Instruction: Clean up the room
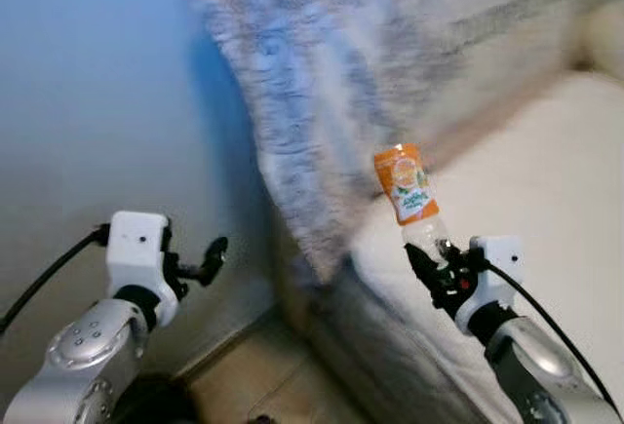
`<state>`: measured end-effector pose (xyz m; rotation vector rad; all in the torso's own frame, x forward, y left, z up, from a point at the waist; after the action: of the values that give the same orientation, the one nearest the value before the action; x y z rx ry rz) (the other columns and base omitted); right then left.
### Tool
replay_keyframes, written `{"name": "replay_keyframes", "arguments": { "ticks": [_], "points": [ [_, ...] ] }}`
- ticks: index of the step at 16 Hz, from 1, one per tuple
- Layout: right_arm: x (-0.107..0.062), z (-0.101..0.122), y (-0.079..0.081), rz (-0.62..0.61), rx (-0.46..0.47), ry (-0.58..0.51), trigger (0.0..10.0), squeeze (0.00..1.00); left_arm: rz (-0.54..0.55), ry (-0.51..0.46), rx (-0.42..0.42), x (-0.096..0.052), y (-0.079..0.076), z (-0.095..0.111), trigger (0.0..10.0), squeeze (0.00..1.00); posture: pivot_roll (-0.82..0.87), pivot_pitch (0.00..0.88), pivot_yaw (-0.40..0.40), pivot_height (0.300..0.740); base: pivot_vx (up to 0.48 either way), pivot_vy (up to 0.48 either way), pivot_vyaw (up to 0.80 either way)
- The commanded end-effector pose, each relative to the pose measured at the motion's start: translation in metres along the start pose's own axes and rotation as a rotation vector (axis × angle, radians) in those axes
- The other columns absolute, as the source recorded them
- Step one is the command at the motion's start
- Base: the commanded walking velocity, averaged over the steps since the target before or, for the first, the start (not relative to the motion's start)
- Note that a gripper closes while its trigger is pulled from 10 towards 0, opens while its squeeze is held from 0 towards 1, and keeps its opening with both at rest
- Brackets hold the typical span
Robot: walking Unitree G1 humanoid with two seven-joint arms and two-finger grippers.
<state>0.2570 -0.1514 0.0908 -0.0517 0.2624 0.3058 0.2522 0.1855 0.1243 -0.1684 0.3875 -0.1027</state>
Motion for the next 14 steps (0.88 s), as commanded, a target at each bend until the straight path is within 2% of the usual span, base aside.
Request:
{"name": "replay_keyframes", "arguments": {
  "ticks": [1,2,3,6,7,8,9,10,11,14],
  "points": [
    [0.002,0.003,0.003,0.022,-0.005,0.001,10.0,0.0,0.021,0.008,0.019,0.001,0.003,0.0,10.0,0.0,-0.08,0.0,0.005,0.74,0.0,0.0,0.8],
    [0.002,0.002,0.004,0.032,-0.021,0.01,10.0,0.0,0.014,0.011,0.035,0.002,0.003,-0.001,10.0,0.92,-0.08,0.0,0.003,0.74,0.0,0.0,0.8],
    [0.002,0.001,0.004,0.037,-0.02,0.015,10.0,0.0,0.01,0.016,0.03,0.003,0.002,-0.002,10.0,1.0,-0.08,0.0,0.004,0.74,0.0,0.0,0.8],
    [-0.003,-0.007,0.008,0.091,-0.052,0.054,10.0,0.0,0.028,0.021,0.055,0.002,0.005,-0.005,10.0,1.0,-0.09,0.0,0.003,0.74,0.0,0.0,0.8],
    [-0.004,-0.008,0.007,0.099,-0.057,0.061,10.0,0.0,0.015,0.025,0.021,0.003,0.003,-0.007,10.0,1.0,-0.09,0.0,0.004,0.74,0.0,0.0,0.8],
    [-0.004,-0.008,0.007,0.106,-0.057,0.064,10.0,0.0,0.026,0.026,0.039,0.003,0.005,-0.007,10.0,1.0,-0.1,0.0,0.005,0.74,0.0,0.0,0.8],
    [-0.004,-0.009,0.007,0.123,-0.075,0.071,10.0,0.0,0.039,0.052,0.081,0.003,0.006,-0.01,10.0,0.88,-0.1,0.0,0.004,0.74,0.0,0.0,0.8],
    [-0.004,-0.009,0.009,0.149,-0.091,0.078,10.0,0.0,0.017,0.062,0.066,0.003,0.002,-0.012,10.0,0.0,-0.1,0.0,0.001,0.74,0.0,0.0,0.8],
    [-0.004,-0.011,0.01,0.166,-0.102,0.086,10.0,0.0,0.008,0.063,0.06,0.004,0.001,-0.012,10.0,0.0,-0.1,0.0,0.0,0.74,0.0,0.0,0.8],
    [0.0,-0.028,0.01,0.171,-0.133,0.125,10.0,0.0,0.027,-0.001,0.154,0.008,0.002,-0.006,10.0,0.0,-0.1,0.0,0.002,0.74,0.0,0.0,0.8]
  ]
}}
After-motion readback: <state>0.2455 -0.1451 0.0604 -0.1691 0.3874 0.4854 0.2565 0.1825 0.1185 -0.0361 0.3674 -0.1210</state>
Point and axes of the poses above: a point about 5 cm out from each wrist's last joint towards the gripper, its own x axis pointing out of the wrist towards the gripper, its own z axis along the axis of the wrist's last joint, y = z × x, the point moved 5 cm from there along x, pointing out of the wrist towards the gripper, and after that the axes turned 12 degrees about -x, right-handed, at the moved point
